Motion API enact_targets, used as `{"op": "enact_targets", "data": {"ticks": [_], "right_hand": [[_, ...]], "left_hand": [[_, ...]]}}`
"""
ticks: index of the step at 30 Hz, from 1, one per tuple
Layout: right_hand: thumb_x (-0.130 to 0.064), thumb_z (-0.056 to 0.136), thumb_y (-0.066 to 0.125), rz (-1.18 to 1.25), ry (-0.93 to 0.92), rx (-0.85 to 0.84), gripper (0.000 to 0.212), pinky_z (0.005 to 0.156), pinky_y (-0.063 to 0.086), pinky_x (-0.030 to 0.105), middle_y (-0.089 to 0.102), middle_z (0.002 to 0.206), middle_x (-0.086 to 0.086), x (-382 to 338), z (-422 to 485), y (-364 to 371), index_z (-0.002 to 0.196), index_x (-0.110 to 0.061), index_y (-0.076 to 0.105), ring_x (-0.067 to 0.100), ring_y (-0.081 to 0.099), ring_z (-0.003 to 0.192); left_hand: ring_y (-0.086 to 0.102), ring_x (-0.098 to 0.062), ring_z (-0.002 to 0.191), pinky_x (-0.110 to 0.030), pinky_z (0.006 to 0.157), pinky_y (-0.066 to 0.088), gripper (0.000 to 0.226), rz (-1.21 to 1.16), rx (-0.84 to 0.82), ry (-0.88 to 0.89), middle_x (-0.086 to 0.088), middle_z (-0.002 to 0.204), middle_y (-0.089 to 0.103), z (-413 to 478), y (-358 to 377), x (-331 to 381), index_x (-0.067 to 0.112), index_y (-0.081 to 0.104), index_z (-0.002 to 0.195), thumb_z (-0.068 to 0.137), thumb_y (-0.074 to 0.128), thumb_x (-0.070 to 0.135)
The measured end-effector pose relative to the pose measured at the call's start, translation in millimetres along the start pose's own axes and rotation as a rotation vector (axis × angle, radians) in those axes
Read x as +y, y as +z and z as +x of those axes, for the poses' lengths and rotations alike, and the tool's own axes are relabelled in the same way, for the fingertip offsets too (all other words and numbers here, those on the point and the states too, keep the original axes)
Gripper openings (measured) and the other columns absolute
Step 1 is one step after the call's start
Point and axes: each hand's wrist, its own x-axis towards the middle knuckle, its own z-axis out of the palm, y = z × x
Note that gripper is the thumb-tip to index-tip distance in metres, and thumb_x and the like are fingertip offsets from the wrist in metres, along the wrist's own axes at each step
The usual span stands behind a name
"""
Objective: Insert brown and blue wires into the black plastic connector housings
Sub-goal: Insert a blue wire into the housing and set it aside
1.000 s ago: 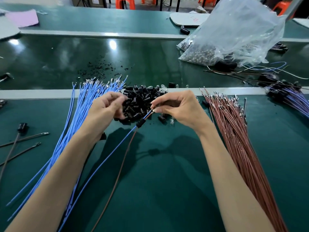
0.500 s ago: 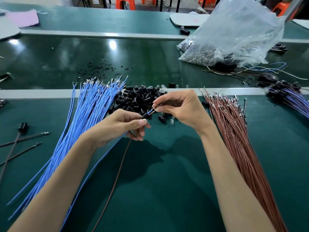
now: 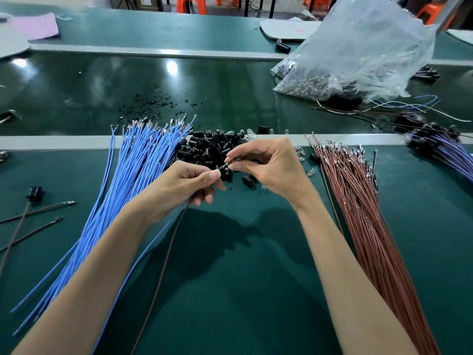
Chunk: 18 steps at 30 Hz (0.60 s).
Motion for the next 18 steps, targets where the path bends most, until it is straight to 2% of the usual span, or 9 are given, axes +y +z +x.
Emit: {"op": "enact_targets", "data": {"ticks": [7,11,13,16,17,18], "right_hand": [[0.012,0.071,0.074,0.123,0.050,-0.048,0.030,0.075,0.054,0.017,0.073,0.075,-0.009,1.7,-0.5,-0.2,0.084,-0.015,0.071,0.005,0.069,0.074],[0.011,0.072,0.073,0.163,0.087,-0.068,0.031,0.073,0.052,0.014,0.074,0.077,-0.008,2.2,-0.6,-2.9,0.090,-0.014,0.071,0.003,0.068,0.074],[0.004,0.075,0.075,0.113,0.112,-0.106,0.025,0.075,0.053,0.020,0.074,0.082,-0.005,3.1,-1.8,-5.1,0.090,-0.016,0.072,0.005,0.067,0.077],[-0.009,0.073,0.080,0.032,0.172,-0.184,0.027,0.074,0.052,0.047,0.073,0.085,0.013,1.3,-2.5,-9.5,0.091,-0.028,0.074,0.016,0.063,0.078],[-0.010,0.072,0.081,0.031,0.179,-0.209,0.026,0.073,0.051,0.047,0.072,0.085,0.016,0.2,-2.4,-9.2,0.090,-0.029,0.074,0.019,0.062,0.076],[-0.010,0.072,0.081,0.030,0.179,-0.226,0.025,0.070,0.051,0.041,0.072,0.082,0.015,-0.9,-2.2,-7.9,0.088,-0.027,0.075,0.016,0.061,0.073]], "left_hand": [[0.036,-0.006,0.048,-0.011,0.045,0.028,0.030,-0.014,0.061,0.061,0.005,0.051,0.051,1.3,4.5,1.1,0.018,0.075,0.072,0.080,0.058,0.042],[0.038,-0.004,0.046,-0.011,0.045,0.029,0.035,0.030,0.088,0.050,0.006,0.046,0.046,1.8,8.2,1.6,0.015,0.063,0.059,0.079,0.057,0.042],[0.037,-0.005,0.046,-0.011,0.045,0.029,0.035,0.039,0.071,0.050,0.006,0.045,0.044,1.3,8.0,2.1,0.016,0.061,0.056,0.080,0.056,0.042],[0.035,-0.009,0.048,-0.013,0.045,0.028,0.035,0.049,0.028,0.056,0.005,0.047,0.045,0.6,6.6,2.0,0.019,0.063,0.056,0.081,0.056,0.042],[0.035,-0.009,0.048,-0.013,0.045,0.028,0.035,0.050,0.017,0.051,0.005,0.048,0.045,1.0,6.6,1.6,0.019,0.063,0.057,0.081,0.056,0.043],[0.036,-0.008,0.048,-0.013,0.045,0.029,0.035,0.054,0.002,0.040,0.004,0.048,0.046,1.4,6.5,1.0,0.019,0.063,0.058,0.080,0.056,0.045]]}}
